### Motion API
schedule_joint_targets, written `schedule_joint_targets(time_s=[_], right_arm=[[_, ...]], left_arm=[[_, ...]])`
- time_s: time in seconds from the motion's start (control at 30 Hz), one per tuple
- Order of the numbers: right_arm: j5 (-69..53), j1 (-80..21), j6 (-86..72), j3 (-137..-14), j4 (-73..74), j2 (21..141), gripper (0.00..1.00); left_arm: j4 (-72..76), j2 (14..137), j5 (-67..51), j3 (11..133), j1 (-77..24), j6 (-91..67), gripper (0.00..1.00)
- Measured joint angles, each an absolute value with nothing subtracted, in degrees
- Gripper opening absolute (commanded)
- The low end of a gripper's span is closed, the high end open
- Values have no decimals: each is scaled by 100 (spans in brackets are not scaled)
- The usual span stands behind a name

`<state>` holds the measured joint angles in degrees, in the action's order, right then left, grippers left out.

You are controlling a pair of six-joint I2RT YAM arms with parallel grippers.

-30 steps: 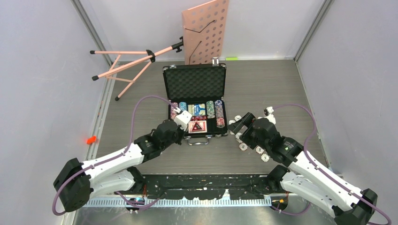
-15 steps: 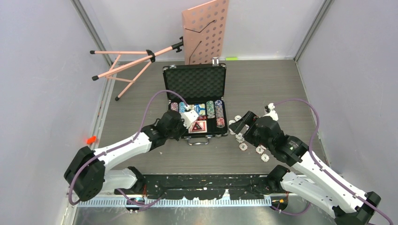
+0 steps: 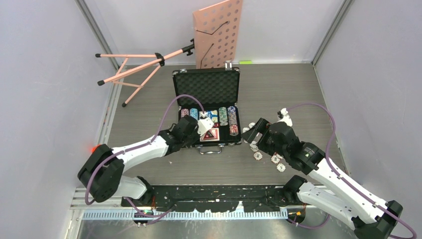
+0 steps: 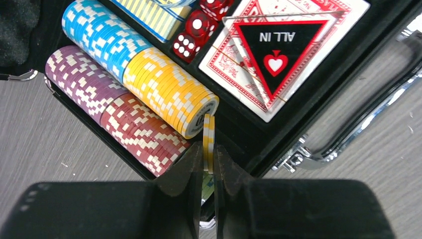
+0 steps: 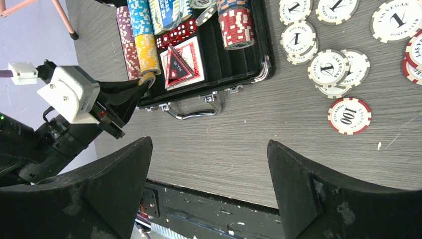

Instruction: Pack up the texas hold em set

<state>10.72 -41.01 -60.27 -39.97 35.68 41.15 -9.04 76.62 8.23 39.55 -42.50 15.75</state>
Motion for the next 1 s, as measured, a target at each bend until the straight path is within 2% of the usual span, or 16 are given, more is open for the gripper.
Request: schedule_joint_targets(time_s=[0.2, 0.53, 0.67, 0.7, 0.73, 0.83, 0.97, 1.0], right_arm=[[1037, -4101, -6025, -3997, 3568, 4125, 92], [976, -4101, -6038, -3997, 3562, 4195, 91], [930, -4101, -6055, -3997, 3559, 4305, 92], [926, -4101, -6055, -3997, 3559, 4320, 94], [932, -4101, -6053, -3997, 3564, 4331, 95], [1028, -4101, -6038, -4042, 3680, 4423, 99], [1385, -4101, -5937, -4427, 4248, 4864, 99], [1455, -4101, -5867, -4528, 4344, 5011, 95]], left_arm=[[-652, 7898, 1155, 3964, -4250, 1577, 31], [-506, 7948, 1514, 4032, -4250, 1575, 31], [-519, 7861, 1511, 4032, -4250, 1564, 39], [-545, 7791, 1492, 4032, -4250, 1538, 43], [-593, 7706, 1474, 4032, -4250, 1516, 51], [-805, 7336, 1422, 4038, -4250, 1369, 61], [-1087, 6803, 1494, 4104, -4250, 919, 80], [-1144, 6722, 1594, 4125, -4252, 733, 83]])
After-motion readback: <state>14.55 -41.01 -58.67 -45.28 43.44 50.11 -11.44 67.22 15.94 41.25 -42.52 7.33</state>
